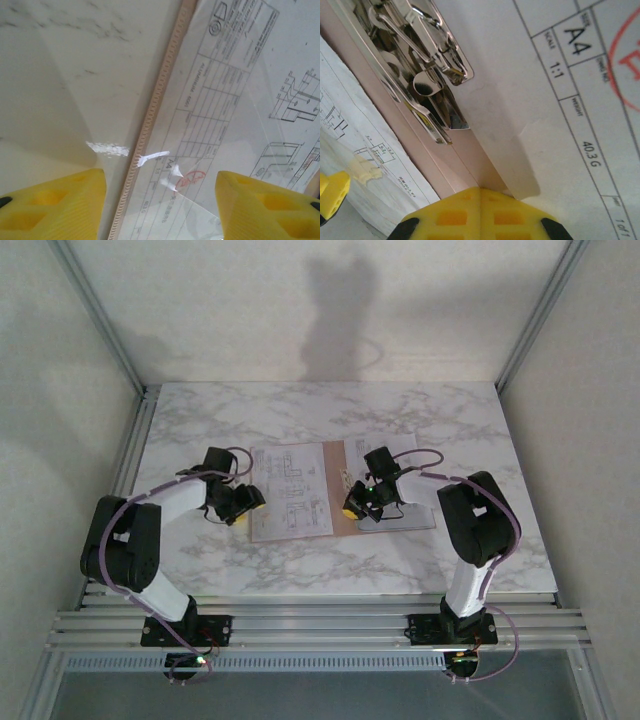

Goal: Put the files into the folder

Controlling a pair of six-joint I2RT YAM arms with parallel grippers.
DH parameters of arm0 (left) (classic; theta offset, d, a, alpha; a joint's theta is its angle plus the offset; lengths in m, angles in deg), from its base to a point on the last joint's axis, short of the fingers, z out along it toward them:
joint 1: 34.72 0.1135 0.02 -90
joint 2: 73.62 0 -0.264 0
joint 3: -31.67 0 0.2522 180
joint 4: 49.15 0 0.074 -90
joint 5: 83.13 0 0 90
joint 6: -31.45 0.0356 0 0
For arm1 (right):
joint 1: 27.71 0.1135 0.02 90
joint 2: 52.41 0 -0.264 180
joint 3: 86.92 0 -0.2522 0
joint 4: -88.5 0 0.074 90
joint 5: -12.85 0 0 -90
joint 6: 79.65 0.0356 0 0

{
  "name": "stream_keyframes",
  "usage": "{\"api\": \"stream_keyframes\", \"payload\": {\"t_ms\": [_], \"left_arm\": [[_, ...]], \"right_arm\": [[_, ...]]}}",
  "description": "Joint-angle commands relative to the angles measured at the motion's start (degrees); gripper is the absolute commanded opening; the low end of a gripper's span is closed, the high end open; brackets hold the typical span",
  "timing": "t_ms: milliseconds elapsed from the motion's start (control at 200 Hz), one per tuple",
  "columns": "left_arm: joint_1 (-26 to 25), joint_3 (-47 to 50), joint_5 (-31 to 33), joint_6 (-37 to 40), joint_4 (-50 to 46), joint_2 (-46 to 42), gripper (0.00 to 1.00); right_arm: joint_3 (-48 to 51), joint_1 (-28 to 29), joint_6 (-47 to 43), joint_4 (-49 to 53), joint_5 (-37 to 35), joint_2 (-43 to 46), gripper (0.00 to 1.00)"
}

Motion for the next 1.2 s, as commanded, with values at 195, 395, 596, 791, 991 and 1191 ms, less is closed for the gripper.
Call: {"api": "stream_keyframes", "payload": {"t_ms": [195,395,596,791,991,1191], "left_arm": [[-6.1,-0.9,8.2,-0.9,-5.4,1.3,0.6],[-8.6,-2.1,14.2,-3.8,-9.8,-2.4,0.63],[-11.8,1.7,11.5,-7.8,-9.1,-3.1,0.63],[-12.0,2.5,12.3,-8.1,-9.5,-3.4,0.63],[-12.3,1.4,16.0,-7.0,-12.3,-4.2,0.63],[-13.1,2.3,16.0,-6.4,-11.8,-4.7,0.64]], "right_arm": [[2.3,0.5,-0.4,7.0,-4.2,-4.6,0.0],[2.0,0.5,-0.4,7.2,-4.0,-4.8,0.0],[1.6,0.5,-0.5,7.3,-3.8,-5.3,0.0],[1.6,0.5,-0.5,7.3,-3.6,-5.5,0.0],[1.7,0.5,-0.4,7.1,-3.6,-5.6,0.0],[1.7,0.5,-0.3,6.9,-3.5,-5.8,0.0]]}}
